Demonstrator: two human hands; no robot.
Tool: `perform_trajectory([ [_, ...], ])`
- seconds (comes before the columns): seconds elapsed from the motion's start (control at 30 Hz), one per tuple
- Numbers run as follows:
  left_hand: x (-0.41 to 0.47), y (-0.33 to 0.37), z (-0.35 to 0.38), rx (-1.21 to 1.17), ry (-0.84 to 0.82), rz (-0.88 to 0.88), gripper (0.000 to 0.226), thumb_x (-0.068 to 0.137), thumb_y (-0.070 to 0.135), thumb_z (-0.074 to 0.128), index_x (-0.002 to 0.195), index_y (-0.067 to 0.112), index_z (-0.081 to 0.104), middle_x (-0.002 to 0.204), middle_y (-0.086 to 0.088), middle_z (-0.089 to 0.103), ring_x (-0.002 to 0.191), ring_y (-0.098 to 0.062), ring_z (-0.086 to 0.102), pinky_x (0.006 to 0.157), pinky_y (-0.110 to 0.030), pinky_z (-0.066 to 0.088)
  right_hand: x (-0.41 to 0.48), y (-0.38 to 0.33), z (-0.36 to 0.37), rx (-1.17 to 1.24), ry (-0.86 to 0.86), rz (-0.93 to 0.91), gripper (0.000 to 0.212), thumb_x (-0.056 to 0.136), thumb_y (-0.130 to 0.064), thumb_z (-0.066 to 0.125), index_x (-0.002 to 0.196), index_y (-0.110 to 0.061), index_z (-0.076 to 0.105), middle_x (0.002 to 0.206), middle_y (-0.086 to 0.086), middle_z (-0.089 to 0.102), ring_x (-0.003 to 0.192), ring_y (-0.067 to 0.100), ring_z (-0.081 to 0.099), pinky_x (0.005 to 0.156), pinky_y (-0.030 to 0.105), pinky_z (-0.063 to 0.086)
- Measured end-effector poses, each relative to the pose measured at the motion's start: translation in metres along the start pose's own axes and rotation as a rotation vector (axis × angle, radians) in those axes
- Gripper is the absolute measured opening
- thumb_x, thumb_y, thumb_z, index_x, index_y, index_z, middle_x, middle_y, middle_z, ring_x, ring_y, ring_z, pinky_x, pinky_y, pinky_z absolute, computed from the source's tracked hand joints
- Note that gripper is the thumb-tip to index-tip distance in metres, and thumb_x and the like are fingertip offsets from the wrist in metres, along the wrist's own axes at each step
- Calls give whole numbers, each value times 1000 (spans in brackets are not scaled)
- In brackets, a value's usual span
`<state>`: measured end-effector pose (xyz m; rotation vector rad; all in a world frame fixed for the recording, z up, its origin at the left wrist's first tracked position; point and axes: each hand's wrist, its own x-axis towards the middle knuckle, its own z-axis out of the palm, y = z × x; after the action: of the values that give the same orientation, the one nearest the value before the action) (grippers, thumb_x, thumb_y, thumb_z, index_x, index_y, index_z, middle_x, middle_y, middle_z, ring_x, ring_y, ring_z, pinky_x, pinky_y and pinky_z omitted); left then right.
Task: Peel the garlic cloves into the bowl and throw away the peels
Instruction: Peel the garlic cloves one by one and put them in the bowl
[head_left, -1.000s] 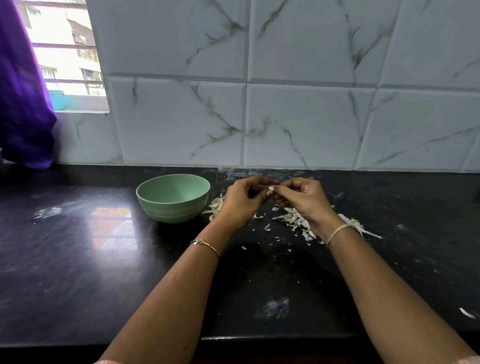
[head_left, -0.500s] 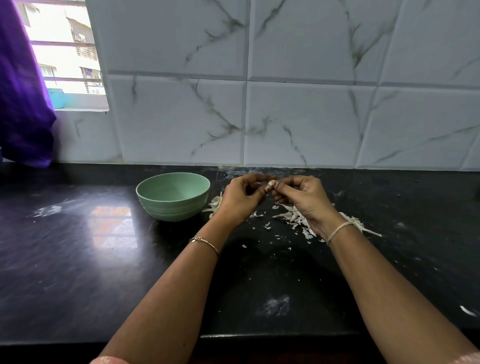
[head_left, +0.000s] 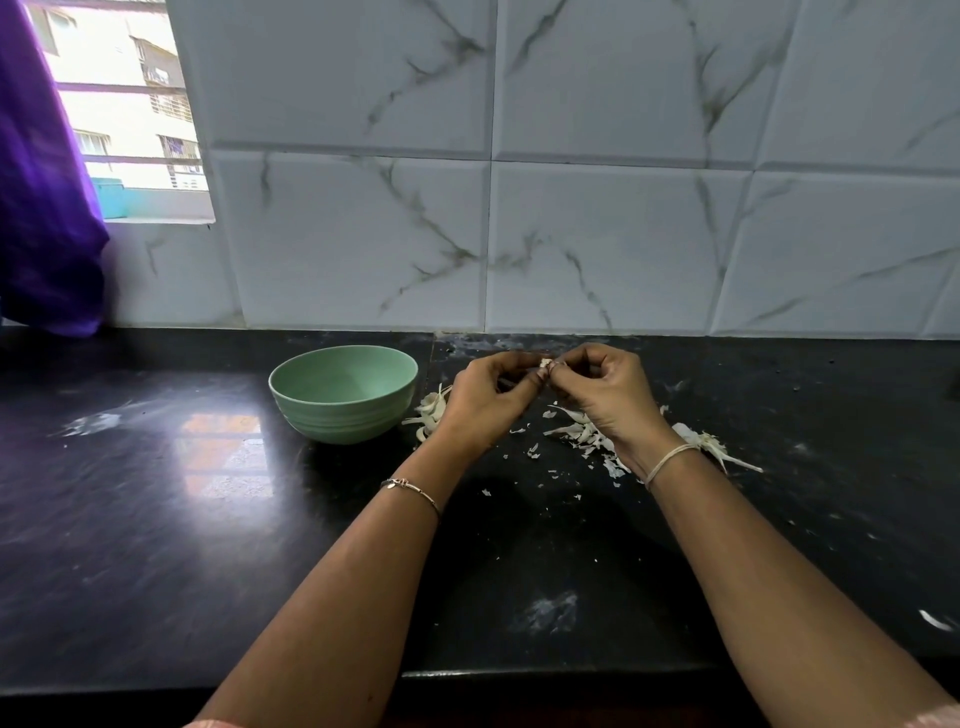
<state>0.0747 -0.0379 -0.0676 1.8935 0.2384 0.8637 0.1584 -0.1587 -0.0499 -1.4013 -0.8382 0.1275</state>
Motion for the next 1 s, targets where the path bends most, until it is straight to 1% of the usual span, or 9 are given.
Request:
perform_trajectory([
  [0.07,0,3,-1,-4,6,-10,15,92,19,66,105,23,72,73,5,68,67,-12,63,75,-41,60,0,0,0,-15,-7,-9,11,81,-1,73,75,-8,68,70,1,66,68,10,62,67,21,53],
  [0.23,-3,10,-1,-199,-22,-82,12,94,11,62,99,18,70,75,1,66,60,-8,59,64,-27,56,1,1,0,-55,24,-20,11,81,-3,73,74,-9,69,70,1,66,69,12,61,70,26,52],
  [0.33,-5,13,-1,-297,-31,-116,17,95,9,60,110,8,68,80,-1,65,63,-10,55,60,-21,54,3,0,-2,-85,58,3,10,85,-11,71,75,-12,70,69,0,65,66,10,58,65,26,50],
  [0.4,-5,15,-2,-316,-36,-133,18,96,7,58,112,8,67,81,-1,64,63,-9,54,60,-21,54,2,-2,-4,-36,48,32,11,88,-20,71,80,-13,71,66,-2,62,59,6,55,56,21,48],
  [0.47,-6,16,-2,-329,-48,-148,17,97,6,56,108,13,67,82,-3,61,62,-7,53,59,-21,55,2,-3,-6,-14,47,25,13,86,-23,74,86,-11,72,70,-1,64,59,5,56,54,20,49],
  [0.6,-6,15,-2,-314,-73,-148,21,97,8,55,109,20,67,80,1,58,63,-5,52,60,-23,57,3,-1,-4,-104,3,-69,13,78,-11,80,84,-10,69,75,1,68,66,4,63,63,18,52],
  [0.73,-5,11,-2,-229,-53,-115,22,94,10,62,116,13,66,79,4,62,62,-5,55,59,-25,57,3,2,-5,-132,-27,-59,15,79,-4,78,82,-15,68,77,2,70,72,10,66,72,28,56],
  [0.83,-4,10,-3,-193,8,-120,12,91,8,66,103,7,66,76,-1,63,55,-4,57,54,-22,55,2,1,-5,-122,-28,-54,13,78,-3,78,81,-13,69,73,1,70,68,8,65,69,27,56],
  [1.0,-4,10,-4,-179,44,-131,7,90,9,67,97,5,68,79,-10,65,57,-9,56,52,-20,53,2,0,-6,-107,-35,-25,11,76,-1,78,78,-8,69,74,6,71,70,13,67,69,28,57],
])
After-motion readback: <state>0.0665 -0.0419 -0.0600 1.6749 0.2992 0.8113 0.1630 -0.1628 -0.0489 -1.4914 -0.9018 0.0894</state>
